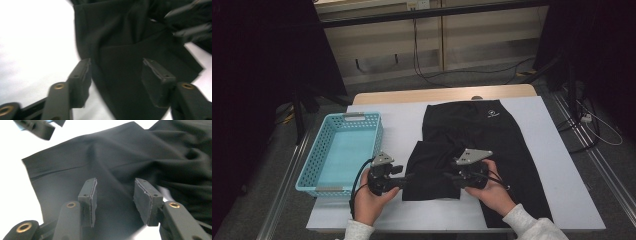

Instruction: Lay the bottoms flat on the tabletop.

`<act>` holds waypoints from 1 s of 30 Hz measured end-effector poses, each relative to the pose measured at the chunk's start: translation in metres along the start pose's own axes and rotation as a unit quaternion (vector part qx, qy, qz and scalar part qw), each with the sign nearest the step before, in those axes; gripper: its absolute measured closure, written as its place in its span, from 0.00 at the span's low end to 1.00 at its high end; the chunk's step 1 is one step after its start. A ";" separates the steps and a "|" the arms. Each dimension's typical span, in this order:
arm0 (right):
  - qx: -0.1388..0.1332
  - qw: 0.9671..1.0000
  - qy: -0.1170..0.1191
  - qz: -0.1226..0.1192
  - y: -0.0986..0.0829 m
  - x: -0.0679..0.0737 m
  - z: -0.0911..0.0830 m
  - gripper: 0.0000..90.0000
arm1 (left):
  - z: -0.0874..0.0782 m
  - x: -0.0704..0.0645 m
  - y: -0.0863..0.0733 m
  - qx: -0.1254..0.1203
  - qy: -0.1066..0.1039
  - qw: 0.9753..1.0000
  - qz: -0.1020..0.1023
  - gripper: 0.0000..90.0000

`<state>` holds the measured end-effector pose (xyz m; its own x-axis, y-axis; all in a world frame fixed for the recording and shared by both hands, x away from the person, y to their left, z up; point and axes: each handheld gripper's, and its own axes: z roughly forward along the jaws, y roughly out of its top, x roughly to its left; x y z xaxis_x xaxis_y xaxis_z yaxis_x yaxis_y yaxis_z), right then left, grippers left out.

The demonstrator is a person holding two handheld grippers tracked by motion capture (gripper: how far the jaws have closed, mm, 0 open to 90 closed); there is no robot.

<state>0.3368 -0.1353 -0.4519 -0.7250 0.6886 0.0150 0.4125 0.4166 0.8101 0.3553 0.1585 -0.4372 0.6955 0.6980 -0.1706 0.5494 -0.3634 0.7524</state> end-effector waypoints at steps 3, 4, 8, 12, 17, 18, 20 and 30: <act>0.003 0.999 -0.026 0.019 -0.004 -0.012 -0.006 0.61 | 0.006 0.002 0.000 -0.004 0.008 1.000 -0.010 0.38; 0.005 0.999 -0.029 0.023 -0.005 -0.015 -0.006 0.61 | 0.007 0.003 0.000 -0.003 0.010 1.000 -0.010 0.36; 0.018 0.999 -0.032 0.022 -0.008 -0.019 -0.004 0.67 | 0.013 0.005 0.001 -0.002 0.019 1.000 -0.004 0.33; 0.037 0.998 -0.031 0.036 -0.011 -0.020 0.003 0.74 | 0.016 0.007 0.000 0.003 0.025 1.000 -0.006 0.32; 0.045 0.998 -0.014 0.050 -0.014 -0.021 0.007 0.92 | 0.018 0.010 -0.001 0.003 0.029 1.000 -0.011 0.32; 0.045 0.997 -0.011 0.055 -0.014 -0.021 0.007 0.94 | 0.019 0.010 0.000 0.001 0.028 0.999 -0.017 0.31; 0.046 0.997 -0.006 0.059 -0.015 -0.020 0.005 0.95 | 0.020 0.009 0.002 -0.004 0.030 0.999 -0.017 0.32; 0.055 0.997 0.011 0.054 -0.018 -0.017 -0.003 0.96 | 0.028 0.012 0.009 -0.011 0.048 0.999 -0.023 0.58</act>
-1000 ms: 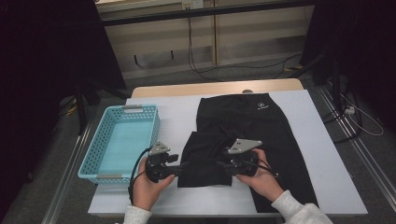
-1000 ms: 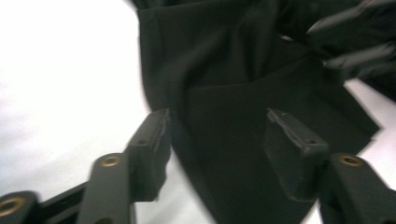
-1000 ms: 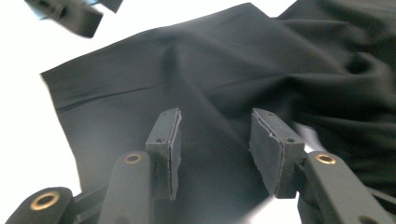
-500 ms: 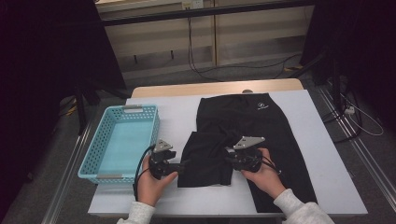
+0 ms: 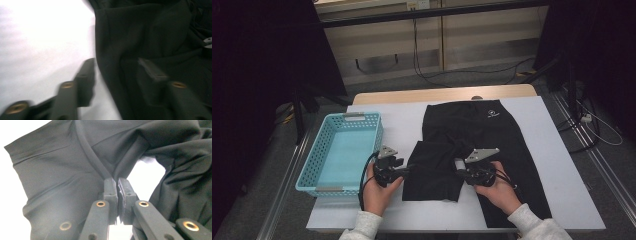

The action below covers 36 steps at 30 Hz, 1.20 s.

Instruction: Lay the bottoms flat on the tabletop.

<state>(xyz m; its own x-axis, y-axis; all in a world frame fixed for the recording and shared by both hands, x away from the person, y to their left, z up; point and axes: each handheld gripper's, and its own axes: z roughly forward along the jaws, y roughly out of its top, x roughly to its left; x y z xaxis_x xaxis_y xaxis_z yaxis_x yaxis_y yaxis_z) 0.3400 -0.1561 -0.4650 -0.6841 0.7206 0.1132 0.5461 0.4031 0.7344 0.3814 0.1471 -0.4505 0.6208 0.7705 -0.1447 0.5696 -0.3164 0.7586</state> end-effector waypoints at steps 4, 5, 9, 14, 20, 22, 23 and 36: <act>0.006 1.000 -0.007 -0.015 -0.001 0.003 -0.002 0.96 | 0.008 -0.001 0.003 0.004 0.009 1.000 0.009 0.63; 0.007 1.000 -0.007 -0.017 -0.001 0.004 -0.003 0.96 | 0.010 -0.001 0.003 0.002 0.012 1.000 0.011 0.63; 0.010 1.000 -0.007 -0.022 -0.002 0.005 -0.004 0.96 | 0.017 0.003 0.004 0.005 0.022 1.000 0.018 0.61; 0.007 1.000 -0.005 -0.020 -0.004 0.005 -0.005 0.96 | 0.021 0.003 0.003 0.022 0.015 1.000 0.008 0.69; 0.005 1.000 -0.005 -0.022 -0.005 0.005 -0.005 0.96 | 0.020 0.003 0.002 0.036 -0.010 0.999 -0.015 0.98; 0.004 1.000 -0.005 -0.022 -0.005 0.005 -0.005 0.96 | 0.019 0.001 0.003 0.040 -0.011 0.999 -0.018 0.99; 0.004 1.000 -0.005 -0.022 -0.005 0.005 -0.005 0.96 | 0.018 0.000 0.003 0.044 -0.015 0.999 -0.020 0.99; 0.003 1.000 0.002 -0.019 -0.005 0.006 -0.016 0.96 | -0.003 -0.012 0.000 0.056 -0.072 0.995 -0.039 0.99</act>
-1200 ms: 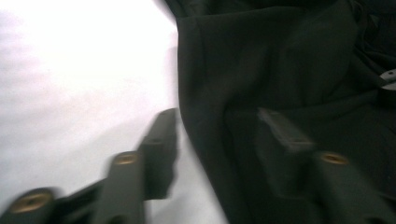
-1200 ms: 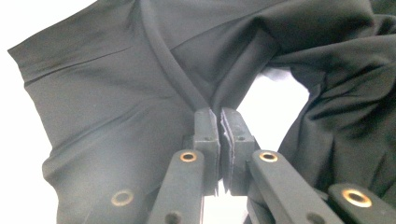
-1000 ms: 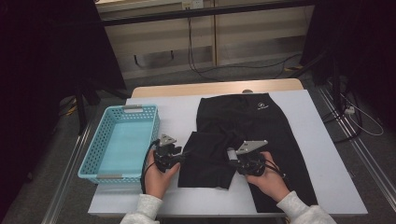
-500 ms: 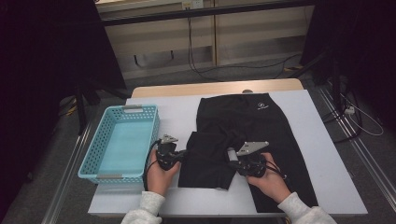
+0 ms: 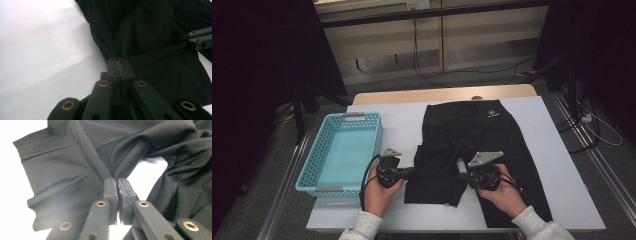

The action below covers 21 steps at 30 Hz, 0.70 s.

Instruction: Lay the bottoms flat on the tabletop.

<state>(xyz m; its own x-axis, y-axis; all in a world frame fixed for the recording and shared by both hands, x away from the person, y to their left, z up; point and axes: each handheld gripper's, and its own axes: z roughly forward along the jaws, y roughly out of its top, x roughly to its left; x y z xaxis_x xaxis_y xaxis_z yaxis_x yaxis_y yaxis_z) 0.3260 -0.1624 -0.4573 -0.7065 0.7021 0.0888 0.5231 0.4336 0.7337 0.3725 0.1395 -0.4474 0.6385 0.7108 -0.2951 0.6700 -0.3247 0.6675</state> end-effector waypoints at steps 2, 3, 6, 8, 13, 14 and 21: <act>-0.002 1.000 0.002 0.000 0.000 0.000 -0.002 0.96 | 0.003 0.000 -0.002 0.006 0.001 1.000 0.001 0.99; -0.005 1.000 0.001 0.000 0.000 0.000 -0.003 0.96 | 0.004 0.000 -0.003 0.009 -0.002 1.000 0.002 0.99; -0.003 1.000 0.001 0.002 -0.001 -0.001 -0.005 0.96 | 0.003 -0.001 -0.002 0.005 -0.004 1.000 0.007 0.98; 0.001 1.000 0.002 0.001 -0.002 -0.001 -0.004 0.96 | 0.001 -0.001 0.001 -0.011 0.005 1.000 0.014 0.96; 0.003 1.000 0.002 0.000 -0.004 -0.001 -0.005 0.96 | 0.000 0.001 0.008 -0.025 -0.003 1.000 0.007 0.92; 0.002 1.000 0.001 0.001 -0.004 -0.002 -0.007 0.96 | 0.000 0.002 0.009 -0.026 0.001 1.000 0.009 0.89; -0.025 0.999 -0.016 -0.013 -0.002 0.001 -0.012 0.77 | 0.005 0.005 0.015 -0.039 0.017 0.999 0.016 0.62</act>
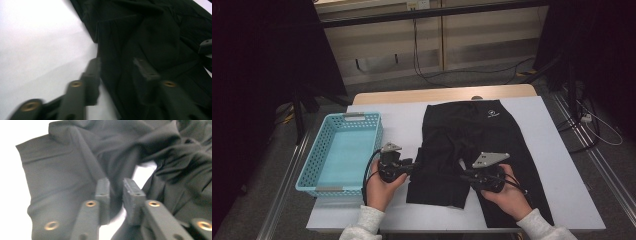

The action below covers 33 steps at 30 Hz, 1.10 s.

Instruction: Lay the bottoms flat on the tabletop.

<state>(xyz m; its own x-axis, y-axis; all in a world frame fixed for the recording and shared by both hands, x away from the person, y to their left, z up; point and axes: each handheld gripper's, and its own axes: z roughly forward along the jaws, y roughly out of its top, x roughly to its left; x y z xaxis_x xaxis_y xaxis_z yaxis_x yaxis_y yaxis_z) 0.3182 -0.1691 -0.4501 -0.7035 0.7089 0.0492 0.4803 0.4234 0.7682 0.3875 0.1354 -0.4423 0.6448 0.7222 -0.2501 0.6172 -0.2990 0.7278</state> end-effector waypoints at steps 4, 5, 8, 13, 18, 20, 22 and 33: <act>-0.016 0.999 0.019 -0.021 0.008 0.012 0.001 0.72 | 0.001 0.000 0.002 -0.004 0.011 1.000 0.012 0.43; -0.019 0.999 0.024 -0.029 0.009 0.017 0.003 0.71 | 0.000 0.001 0.003 -0.007 0.014 1.000 0.014 0.41; -0.015 0.998 0.047 -0.037 0.013 0.033 0.011 0.62 | -0.002 0.002 0.003 -0.009 0.018 1.000 0.017 0.35; 0.005 0.994 0.084 -0.067 0.012 0.059 0.032 0.58 | -0.003 0.003 0.003 -0.008 0.025 0.999 0.019 0.32; 0.013 0.991 0.102 -0.083 0.012 0.068 0.043 0.51 | -0.004 0.004 0.002 -0.008 0.030 0.999 0.016 0.31; 0.013 0.990 0.102 -0.094 0.010 0.071 0.045 0.50 | -0.004 0.004 0.002 -0.005 0.031 0.999 0.017 0.30; 0.012 0.990 0.097 -0.106 0.009 0.071 0.046 0.53 | -0.003 0.004 0.002 -0.005 0.029 0.999 0.014 0.30; 0.010 0.991 0.088 -0.102 0.009 0.072 0.045 0.91 | -0.003 0.002 0.002 -0.005 0.030 0.999 0.010 0.30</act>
<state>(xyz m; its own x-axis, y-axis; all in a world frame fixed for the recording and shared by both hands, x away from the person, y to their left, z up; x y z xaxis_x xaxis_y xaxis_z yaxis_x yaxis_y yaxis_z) 0.2957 -0.0892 -0.4680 -0.8673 0.4978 0.0059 0.3271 0.5608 0.7606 0.3881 0.1383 -0.4394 0.6290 0.7520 -0.1970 0.6000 -0.3085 0.7382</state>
